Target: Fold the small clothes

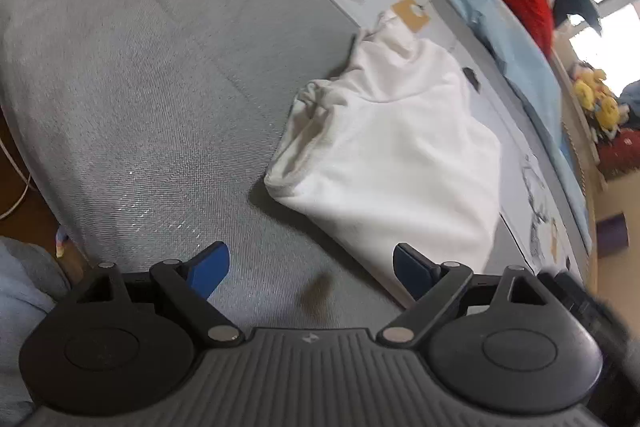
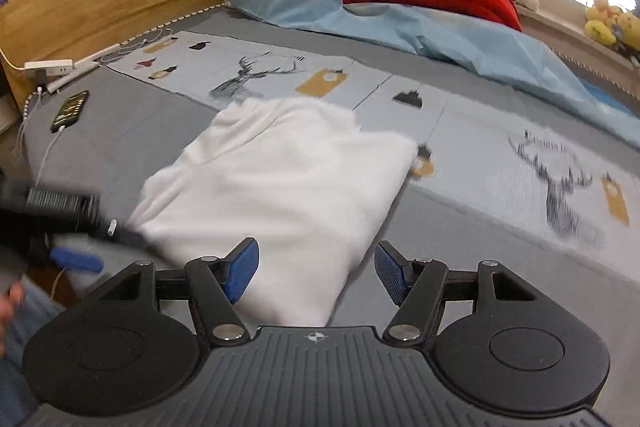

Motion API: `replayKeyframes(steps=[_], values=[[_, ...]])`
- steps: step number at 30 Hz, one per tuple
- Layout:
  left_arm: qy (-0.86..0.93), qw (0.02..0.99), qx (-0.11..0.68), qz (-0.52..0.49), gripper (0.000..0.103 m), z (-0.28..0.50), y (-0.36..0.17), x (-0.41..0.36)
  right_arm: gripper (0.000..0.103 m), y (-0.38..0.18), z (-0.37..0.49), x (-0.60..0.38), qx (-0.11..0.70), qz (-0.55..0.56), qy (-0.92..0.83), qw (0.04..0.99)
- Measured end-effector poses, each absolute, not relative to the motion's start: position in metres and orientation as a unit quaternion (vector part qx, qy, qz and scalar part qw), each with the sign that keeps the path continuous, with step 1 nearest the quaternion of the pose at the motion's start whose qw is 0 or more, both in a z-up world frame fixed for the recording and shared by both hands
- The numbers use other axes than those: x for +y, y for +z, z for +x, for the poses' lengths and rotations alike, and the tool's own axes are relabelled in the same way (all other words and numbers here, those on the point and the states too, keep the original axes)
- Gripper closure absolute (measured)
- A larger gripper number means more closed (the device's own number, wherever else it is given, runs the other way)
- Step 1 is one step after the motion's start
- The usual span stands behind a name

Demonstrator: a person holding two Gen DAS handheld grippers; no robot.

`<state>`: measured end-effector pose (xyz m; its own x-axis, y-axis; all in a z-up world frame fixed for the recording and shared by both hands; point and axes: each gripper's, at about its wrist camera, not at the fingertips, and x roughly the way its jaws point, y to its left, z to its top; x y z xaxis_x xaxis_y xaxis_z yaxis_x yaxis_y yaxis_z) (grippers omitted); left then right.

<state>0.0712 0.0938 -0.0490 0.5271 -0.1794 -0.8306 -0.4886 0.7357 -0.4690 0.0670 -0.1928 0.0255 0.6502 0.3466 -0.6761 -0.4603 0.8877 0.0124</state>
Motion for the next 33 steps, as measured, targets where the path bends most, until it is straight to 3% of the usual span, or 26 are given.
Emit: replayKeyframes(steps=[8, 11, 17, 18, 19, 20, 21, 27, 33], values=[[0.137, 0.786, 0.473, -0.373, 0.01, 0.089, -0.067, 0.107, 0.03, 0.002, 0.219, -0.187, 0.444, -0.012, 0.201, 0.873], [0.133, 0.79, 0.468, -0.372, 0.002, 0.094, -0.069, 0.104, 0.03, -0.018, 0.267, -0.182, 0.471, 0.014, 0.177, 0.864], [0.131, 0.795, 0.467, -0.363, 0.001, 0.097, -0.069, 0.102, 0.028, -0.063, 0.332, -0.174, 0.52, 0.051, 0.183, 0.832], [0.139, 0.795, 0.459, -0.373, 0.004, 0.095, -0.069, 0.105, 0.027, -0.07, 0.338, -0.173, 0.533, 0.06, 0.193, 0.821], [0.153, 0.795, 0.448, -0.379, 0.02, 0.09, -0.067, 0.109, 0.033, -0.074, 0.34, -0.174, 0.535, 0.065, 0.202, 0.817], [0.167, 0.801, 0.438, -0.372, 0.063, 0.087, -0.064, 0.111, 0.044, -0.072, 0.339, -0.174, 0.523, 0.063, 0.214, 0.823], [0.162, 0.813, 0.434, -0.353, 0.082, 0.089, -0.06, 0.113, 0.079, -0.072, 0.339, -0.173, 0.519, 0.059, 0.236, 0.819], [0.154, 0.819, 0.453, -0.316, 0.089, 0.113, -0.057, 0.119, 0.081, -0.064, 0.323, -0.182, 0.507, 0.038, 0.234, 0.828], [0.084, 0.843, 0.499, -0.183, 0.089, 0.225, -0.043, 0.103, 0.082, -0.066, 0.259, -0.249, 0.492, 0.111, 0.139, 0.852]])
